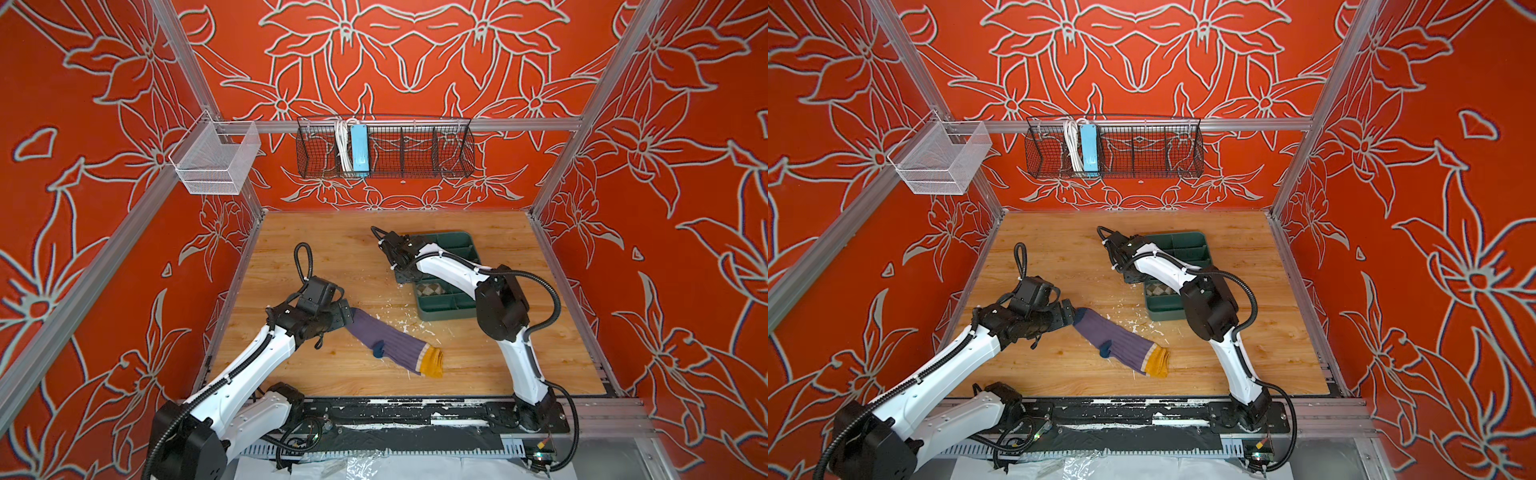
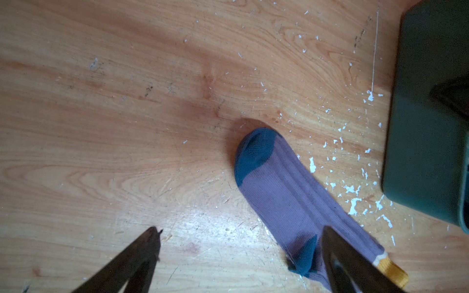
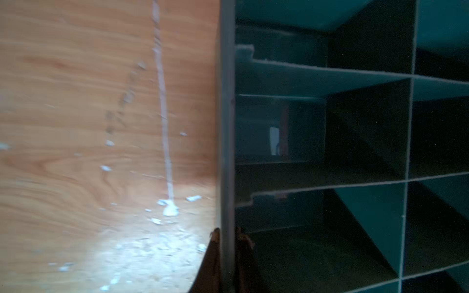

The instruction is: Roll the socks

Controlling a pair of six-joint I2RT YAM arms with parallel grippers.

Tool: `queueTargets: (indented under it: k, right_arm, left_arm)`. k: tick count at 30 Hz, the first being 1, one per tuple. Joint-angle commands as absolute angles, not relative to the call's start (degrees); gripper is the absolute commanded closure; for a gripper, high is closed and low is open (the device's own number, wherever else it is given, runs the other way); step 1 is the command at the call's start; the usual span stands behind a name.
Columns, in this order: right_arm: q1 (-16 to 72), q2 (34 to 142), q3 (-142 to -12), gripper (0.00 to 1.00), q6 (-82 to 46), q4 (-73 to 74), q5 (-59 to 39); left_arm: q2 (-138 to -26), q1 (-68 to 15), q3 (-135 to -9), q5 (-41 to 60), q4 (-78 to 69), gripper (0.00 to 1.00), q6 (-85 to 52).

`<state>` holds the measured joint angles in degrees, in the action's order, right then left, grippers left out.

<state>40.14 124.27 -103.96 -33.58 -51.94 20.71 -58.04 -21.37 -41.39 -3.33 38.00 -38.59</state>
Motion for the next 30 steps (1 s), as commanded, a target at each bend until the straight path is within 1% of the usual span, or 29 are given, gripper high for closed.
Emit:
queueTargets:
  k: [1,7,10,13,16,17,19,20,21,22,23,25,27,30]
  right_arm:
    - [37.2,117.7,-96.9,0.89,-35.4,-51.6,24.1]
    - [30.9,108.8,-82.4,0.89,-34.7,-47.5,24.7]
    - [28.0,104.8,-76.5,0.9,-31.6,-44.2,24.2]
    - [26.4,102.5,-73.8,0.89,-27.0,-42.3,23.6]
    - [26.3,101.3,-74.6,0.88,-23.5,-42.8,23.7]
    - [26.2,100.7,-75.6,0.84,-22.8,-43.6,23.4]
    - [26.7,98.4,-77.3,0.67,-21.4,-44.8,22.5]
    - [27.1,96.6,-77.7,0.57,-20.7,-45.1,21.5]
    - [27.5,94.8,-77.8,0.43,-19.9,-44.8,20.5]
    - [28.2,92.5,-77.6,0.31,-18.7,-44.3,18.2]
    - [29.0,90.3,-77.3,0.25,-17.9,-43.8,16.6]
    - [31.3,86.2,-75.7,0.19,-16.3,-42.3,14.1]
    - [33.9,82.6,-73.3,0.16,-15.1,-40.7,11.1]
    - [38.4,78.2,-68.2,0.16,-14.8,-39.3,8.8]
  left_arm:
    - [-58.3,-21.1,-41.4,-2.4,38.3,0.03,-39.3]
    - [-57.7,-21.1,-40.6,-1.0,38.0,0.03,-39.1]
    - [-57.3,-21.1,-39.7,0.8,37.1,0.03,-39.2]
    - [-55.5,-21.2,-37.8,4.4,34.5,0.03,-38.5]
    - [-53.3,-21.1,-36.0,6.1,32.2,0.03,-39.4]
    - [-53.1,-21.2,-35.8,6.1,32.0,0.03,-40.0]
    - [-53.2,-21.2,-36.0,6.2,32.2,0.03,-40.9]
    - [-53.5,-21.2,-36.4,6.3,32.5,0.03,-41.4]
    - [-53.9,-21.1,-36.6,6.5,32.7,0.03,-41.9]
    - [-54.4,-21.2,-36.7,6.9,32.6,0.03,-42.5]
    - [-54.7,-21.2,-36.7,7.4,32.3,0.02,-43.1]
    - [-55.5,-21.2,-36.4,9.0,30.7,0.02,-44.3]
    - [-56.1,-21.3,-36.0,11.5,28.0,0.06,-45.8]
    - [-58.1,-21.4,-34.2,15.3,21.3,0.07,-49.0]
